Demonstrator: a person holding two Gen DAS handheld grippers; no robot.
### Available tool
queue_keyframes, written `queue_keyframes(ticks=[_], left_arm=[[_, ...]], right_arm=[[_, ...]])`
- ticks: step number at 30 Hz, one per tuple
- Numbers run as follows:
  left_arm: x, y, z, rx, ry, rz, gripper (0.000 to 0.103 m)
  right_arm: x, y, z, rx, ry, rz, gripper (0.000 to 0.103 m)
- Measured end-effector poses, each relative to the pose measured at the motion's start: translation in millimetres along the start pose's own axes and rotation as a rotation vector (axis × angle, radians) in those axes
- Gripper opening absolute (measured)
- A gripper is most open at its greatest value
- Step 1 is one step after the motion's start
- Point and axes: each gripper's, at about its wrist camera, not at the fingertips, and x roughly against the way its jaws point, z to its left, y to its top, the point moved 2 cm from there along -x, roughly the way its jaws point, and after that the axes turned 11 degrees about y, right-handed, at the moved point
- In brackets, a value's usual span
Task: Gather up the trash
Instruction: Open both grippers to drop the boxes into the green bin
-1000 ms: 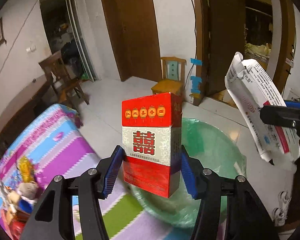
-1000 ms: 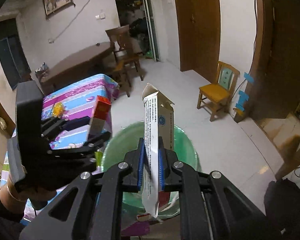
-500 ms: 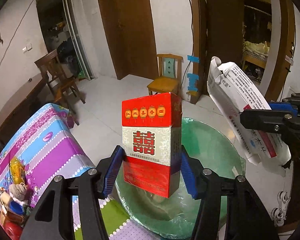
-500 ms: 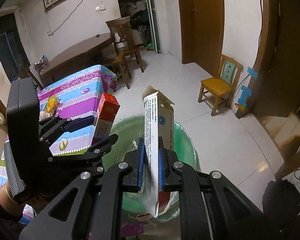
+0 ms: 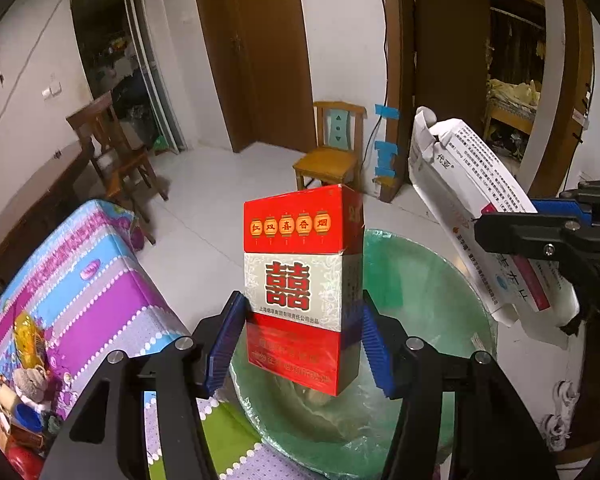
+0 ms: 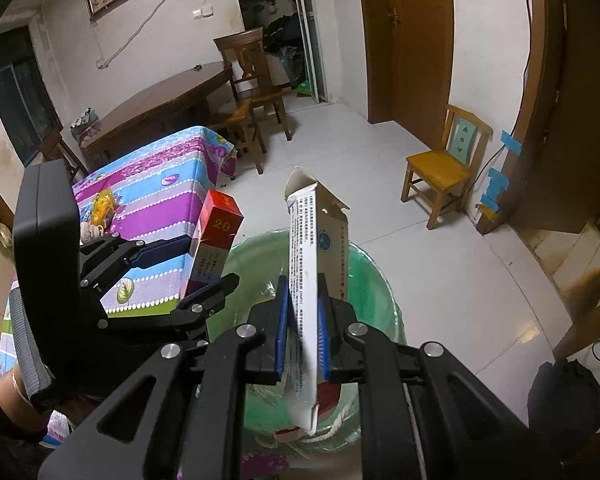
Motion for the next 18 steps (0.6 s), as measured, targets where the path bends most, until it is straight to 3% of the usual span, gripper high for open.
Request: queue_keyframes(ticks=[2,3,18], left_arm=[[-3.6,1.0,5.8,0.018,0.005,0.016,0.073],[-3.4,1.8,9.9,0.032,0.012,0.011,0.073],[16.9,-14.7,30.8,0.055,0.045,-0.019,0.074]], right_arm=[[-1.8,0.3,-1.4,0.004,-0.012,-0.009,0.028],[-1.9,0.1,-1.4,0.006,-0.016,-0.015,0.035],[0.7,-3.4,6.1,0.018,-0.021,-0.05,0.036]])
